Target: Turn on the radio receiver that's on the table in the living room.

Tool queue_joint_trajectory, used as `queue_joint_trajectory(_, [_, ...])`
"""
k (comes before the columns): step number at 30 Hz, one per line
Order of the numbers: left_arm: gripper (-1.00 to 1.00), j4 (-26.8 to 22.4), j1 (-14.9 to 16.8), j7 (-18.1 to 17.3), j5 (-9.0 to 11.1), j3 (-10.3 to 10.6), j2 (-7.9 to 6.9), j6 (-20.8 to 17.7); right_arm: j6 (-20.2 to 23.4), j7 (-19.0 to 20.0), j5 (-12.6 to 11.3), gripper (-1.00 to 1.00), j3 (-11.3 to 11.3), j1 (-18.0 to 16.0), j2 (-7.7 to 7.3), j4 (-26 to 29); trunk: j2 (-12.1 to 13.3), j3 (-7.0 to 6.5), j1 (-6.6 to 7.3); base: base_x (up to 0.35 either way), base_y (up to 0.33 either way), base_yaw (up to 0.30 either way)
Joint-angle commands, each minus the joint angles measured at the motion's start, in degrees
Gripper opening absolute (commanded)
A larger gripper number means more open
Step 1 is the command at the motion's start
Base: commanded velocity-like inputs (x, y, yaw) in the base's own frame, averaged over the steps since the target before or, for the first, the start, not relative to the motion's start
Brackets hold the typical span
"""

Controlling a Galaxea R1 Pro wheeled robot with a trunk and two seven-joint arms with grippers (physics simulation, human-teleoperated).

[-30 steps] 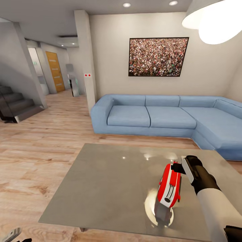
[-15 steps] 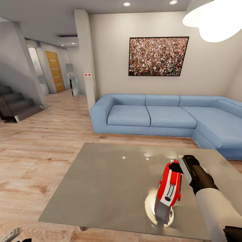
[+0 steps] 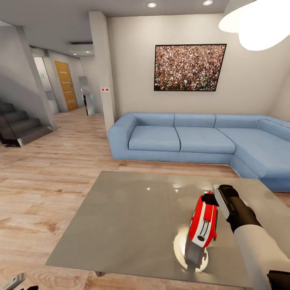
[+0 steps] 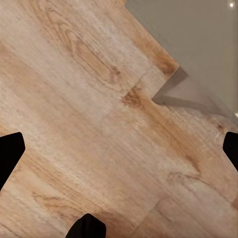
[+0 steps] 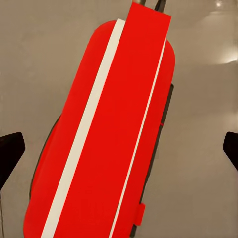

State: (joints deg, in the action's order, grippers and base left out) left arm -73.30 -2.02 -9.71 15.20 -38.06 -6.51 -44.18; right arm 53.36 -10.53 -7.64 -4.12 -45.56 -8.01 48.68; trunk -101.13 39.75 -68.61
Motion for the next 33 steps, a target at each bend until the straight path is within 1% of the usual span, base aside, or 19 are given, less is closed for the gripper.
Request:
queue_joint_trajectory(1, [1.00, 0.00, 0.00, 0.01, 0.00, 0.00, 0.00, -0.01, 0.00, 0.00, 0.00, 1.00, 0.00, -0.03, 0.00, 0.00, 0.00, 0.00, 0.00, 0.000, 0.000, 0.000])
queue_joint_trajectory(10, [1.00, 0.00, 0.00, 0.00, 0.00, 0.02, -0.08, -0.03, -0.01, 0.01, 0.00, 1.00, -0.01, -0.14, 0.02, 0.01, -3.61, 1.62, -1.98, 0.000, 0.000, 0.000])
queue_joint_trajectory(22, [1.00, 0.00, 0.00, -0.04, 0.00, 0.01, 0.05, 0.05, -0.01, 0.00, -0.01, 1.00, -0.01, -0.15, 0.02, -0.03, -3.61, 1.62, -1.98, 0.000, 0.000, 0.000])
queue_joint_trajectory(32, [1.00, 0.00, 0.00, -0.03, 0.00, 0.02, 0.00, 0.02, -0.01, 0.01, -0.04, 1.00, -0.01, -0.15, 0.02, -0.05, -7.62, 3.41, -4.17, 0.000, 0.000, 0.000])
queue_joint_trajectory(33, [1.00, 0.00, 0.00, -0.04, 0.00, 0.03, 0.00, 0.00, -0.01, 0.00, -0.04, 1.00, -0.01, -0.15, 0.02, -0.06, -7.62, 3.41, -4.17, 0.000, 0.000, 0.000])
